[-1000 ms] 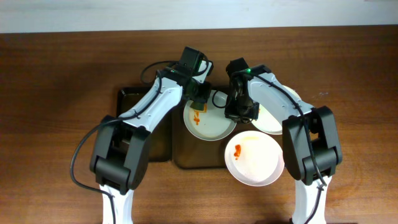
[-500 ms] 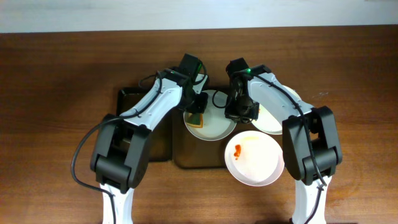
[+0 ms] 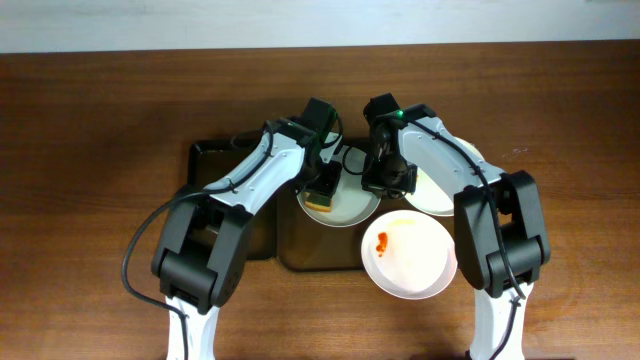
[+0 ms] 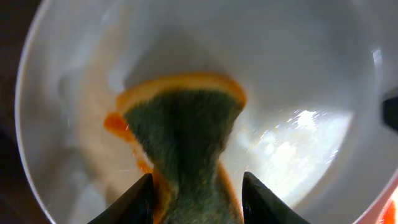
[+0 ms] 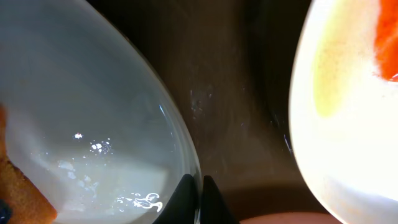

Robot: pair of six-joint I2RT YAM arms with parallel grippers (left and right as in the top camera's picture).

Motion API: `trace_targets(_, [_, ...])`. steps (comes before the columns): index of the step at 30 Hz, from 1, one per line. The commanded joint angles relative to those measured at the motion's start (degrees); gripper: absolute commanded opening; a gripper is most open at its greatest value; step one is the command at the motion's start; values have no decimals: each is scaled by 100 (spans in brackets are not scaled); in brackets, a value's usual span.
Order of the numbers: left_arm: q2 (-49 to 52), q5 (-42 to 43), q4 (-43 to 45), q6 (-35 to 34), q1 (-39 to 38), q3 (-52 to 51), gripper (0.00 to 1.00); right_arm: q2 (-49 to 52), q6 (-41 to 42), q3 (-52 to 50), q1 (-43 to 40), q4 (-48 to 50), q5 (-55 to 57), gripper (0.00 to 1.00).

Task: Clean dirty plates on tray and stack at the side
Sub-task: 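Scrub the plate surface with the sponge in the left gripper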

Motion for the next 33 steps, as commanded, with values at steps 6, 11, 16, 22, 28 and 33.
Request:
trace_targets(6, [-70,-284,28,9,-17,-428,0,28,-61,103,22,-44,33,4])
trace_targets(11, [-70,-584,184,9,-17,-527,0,28,-61,103,22,-44,33,4])
trace_targets(16, [-70,-968,874,9,-15,-866,0,31,-61,103,22,-46,33,4])
trace_targets(22, [-70,-1335,1333,9,-15,-1005,0,31,-61,103,22,-44,33,4])
trace_targets(28, [-70,-1749,2205,7,-17,-1095,0,31,-61,103,22,-42,35,4])
trace_targets(33, [-70,-1740,2898,7,-15,-1189,0,31,-63,103,22,-44,33,4])
